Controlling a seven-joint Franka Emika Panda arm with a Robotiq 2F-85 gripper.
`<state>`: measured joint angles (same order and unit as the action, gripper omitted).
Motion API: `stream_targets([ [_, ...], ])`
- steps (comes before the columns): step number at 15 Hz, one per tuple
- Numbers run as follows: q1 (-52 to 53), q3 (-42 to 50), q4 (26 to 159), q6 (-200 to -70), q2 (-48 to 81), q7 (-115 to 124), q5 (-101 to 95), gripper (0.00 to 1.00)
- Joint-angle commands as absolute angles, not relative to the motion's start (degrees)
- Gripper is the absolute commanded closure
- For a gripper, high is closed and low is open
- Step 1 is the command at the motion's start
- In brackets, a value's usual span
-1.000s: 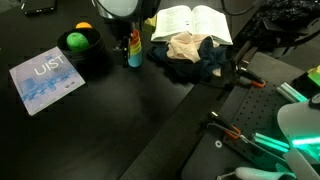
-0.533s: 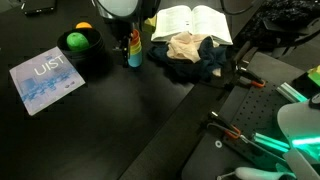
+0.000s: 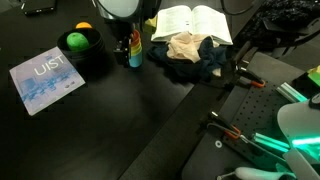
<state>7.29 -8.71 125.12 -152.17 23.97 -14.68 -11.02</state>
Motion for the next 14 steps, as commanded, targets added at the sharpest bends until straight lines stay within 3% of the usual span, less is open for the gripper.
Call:
stream_targets([
  [1,7.3,-8.7,125.1,-152.1,23.9,-14.7,-11.0,0.12],
  [13,7.3,-8.7,125.1,-152.1,23.9,-14.7,-11.0,0.11],
  [14,7.3,-8.7,125.1,-152.1,23.9,-14.7,-11.0,0.03],
])
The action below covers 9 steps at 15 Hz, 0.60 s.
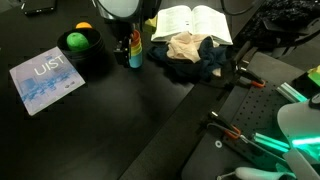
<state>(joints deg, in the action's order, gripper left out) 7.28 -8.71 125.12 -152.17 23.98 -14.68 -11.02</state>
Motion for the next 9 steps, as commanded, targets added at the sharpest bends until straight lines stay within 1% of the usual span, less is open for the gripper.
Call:
stream_targets([
  [1,7.2,-8.8,125.1,-152.1,24.0,-14.8,-10.8,0.02],
  [3,7.2,-8.9,125.2,-152.4,24.0,-14.9,-10.8,0.0],
  [4,7.3,-8.9,125.3,-152.6,24.0,-14.9,-10.9,0.06],
  [5,7.2,-8.9,125.3,-152.7,24.0,-14.9,-10.8,0.25],
  [6,7.2,-9.0,125.3,-152.8,24.0,-15.0,-10.8,0.29],
  [9,7.2,-9.0,125.3,-152.9,23.9,-15.0,-10.9,0.52],
])
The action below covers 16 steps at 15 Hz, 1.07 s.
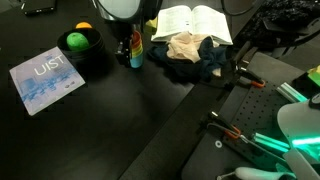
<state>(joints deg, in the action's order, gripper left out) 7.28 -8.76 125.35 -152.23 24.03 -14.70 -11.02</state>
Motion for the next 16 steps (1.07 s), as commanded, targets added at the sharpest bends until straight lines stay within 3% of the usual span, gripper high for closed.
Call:
stream_targets([
  [1,7.2,-9.0,125.3,-152.9,23.9,-15.0,-10.9,0.59],
  [5,7.2,-9.1,125.3,-152.9,23.9,-15.2,-10.9,0.91],
  [7,7.1,-9.3,125.2,-152.9,24.0,-15.4,-10.7,1.0],
  [16,6.1,-10.5,122.2,-150.0,24.3,-18.5,-9.5,0.99],
])
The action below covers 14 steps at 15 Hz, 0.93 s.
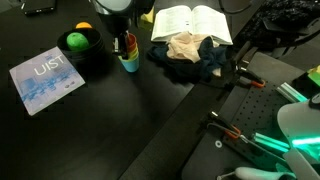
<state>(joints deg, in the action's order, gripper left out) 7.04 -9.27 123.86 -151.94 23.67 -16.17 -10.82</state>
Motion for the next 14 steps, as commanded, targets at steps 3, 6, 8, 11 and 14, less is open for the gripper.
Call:
stream_targets([
  [3,6.3,-10.4,121.3,-148.3,24.3,-19.3,-9.8,0.98],
  [6,6.4,-10.4,120.6,-146.5,24.2,-19.8,-9.8,0.98],
  [8,6.4,-10.4,120.1,-145.3,24.0,-20.1,-9.8,0.98],
  [11,6.4,-10.6,119.2,-145.0,23.5,-20.5,-9.6,0.98],
  [14,6.5,-10.8,118.4,-146.1,22.9,-20.4,-9.6,0.98],
])
